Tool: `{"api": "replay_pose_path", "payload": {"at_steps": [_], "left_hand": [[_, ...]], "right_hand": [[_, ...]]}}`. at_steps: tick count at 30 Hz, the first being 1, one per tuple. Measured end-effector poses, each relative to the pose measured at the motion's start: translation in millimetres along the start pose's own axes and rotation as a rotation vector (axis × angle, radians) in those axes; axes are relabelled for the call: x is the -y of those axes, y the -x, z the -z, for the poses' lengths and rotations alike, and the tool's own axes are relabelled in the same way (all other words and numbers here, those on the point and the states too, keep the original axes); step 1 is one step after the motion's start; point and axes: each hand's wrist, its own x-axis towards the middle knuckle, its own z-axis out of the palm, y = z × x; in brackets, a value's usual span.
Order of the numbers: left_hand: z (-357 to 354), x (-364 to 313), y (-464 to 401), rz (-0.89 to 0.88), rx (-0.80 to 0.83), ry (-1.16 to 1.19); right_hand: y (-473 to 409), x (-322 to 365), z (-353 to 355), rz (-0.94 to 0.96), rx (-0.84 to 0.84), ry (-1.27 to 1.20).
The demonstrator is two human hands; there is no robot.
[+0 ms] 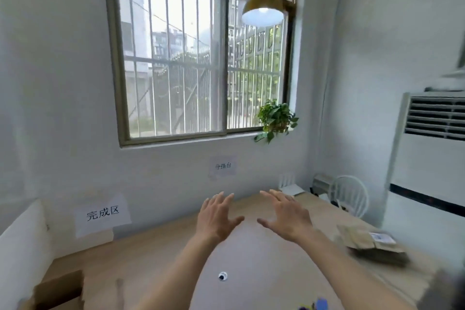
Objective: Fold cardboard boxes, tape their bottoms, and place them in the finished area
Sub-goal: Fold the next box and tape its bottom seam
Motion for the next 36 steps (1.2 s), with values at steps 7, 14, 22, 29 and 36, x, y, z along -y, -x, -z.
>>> {"api": "replay_pose_path", "payload": {"at_steps": [7, 14, 22, 29, 36], "left_hand": [[-54, -224, -50, -0.182, 0.003, 0.104], [-120, -403, -79, -0.305, 0.024, 0.177], [-197, -512, -138, -0.357, 0.094, 0.203], [-293, -554, -228, -0.339, 0.168, 0.233], [-385, -564, -342, -0.275, 0.229, 0.218]], "right_hand": [[72, -207, 93, -0.135, -0.065, 0.141], [134, -381, 146, -0.298, -0.058, 0.151], [144, -528, 151, -0.431, -0.061, 0.151], [79, -634, 114, -0.484, -0.004, 0.161], [-34, -725, 65, -0.497, 0.105, 0.157]]}}
